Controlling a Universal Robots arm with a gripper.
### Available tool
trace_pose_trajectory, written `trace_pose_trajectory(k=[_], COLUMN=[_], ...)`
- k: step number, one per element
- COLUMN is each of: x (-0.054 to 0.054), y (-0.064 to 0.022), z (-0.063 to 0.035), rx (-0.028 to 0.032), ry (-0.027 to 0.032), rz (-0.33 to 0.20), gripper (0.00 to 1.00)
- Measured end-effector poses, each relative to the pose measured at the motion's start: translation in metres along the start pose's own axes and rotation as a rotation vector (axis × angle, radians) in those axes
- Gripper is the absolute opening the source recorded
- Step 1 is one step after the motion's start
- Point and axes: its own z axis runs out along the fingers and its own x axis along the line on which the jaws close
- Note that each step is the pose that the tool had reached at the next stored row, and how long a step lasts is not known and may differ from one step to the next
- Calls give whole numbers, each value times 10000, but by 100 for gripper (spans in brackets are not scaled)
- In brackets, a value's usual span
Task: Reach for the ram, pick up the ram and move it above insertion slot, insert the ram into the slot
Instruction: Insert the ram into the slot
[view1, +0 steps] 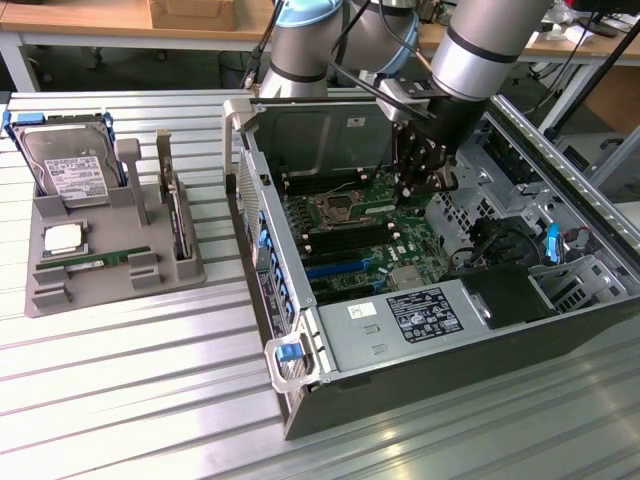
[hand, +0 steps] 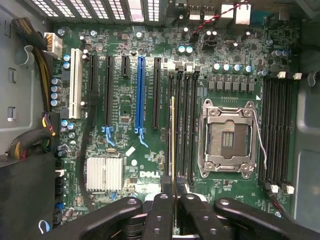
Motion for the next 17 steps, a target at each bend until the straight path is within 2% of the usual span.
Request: trace_pose_trajectory(k=[17], x=[1], y=[-4], z=[78], rx=[0], ry=[0], rz=[0], gripper=[12])
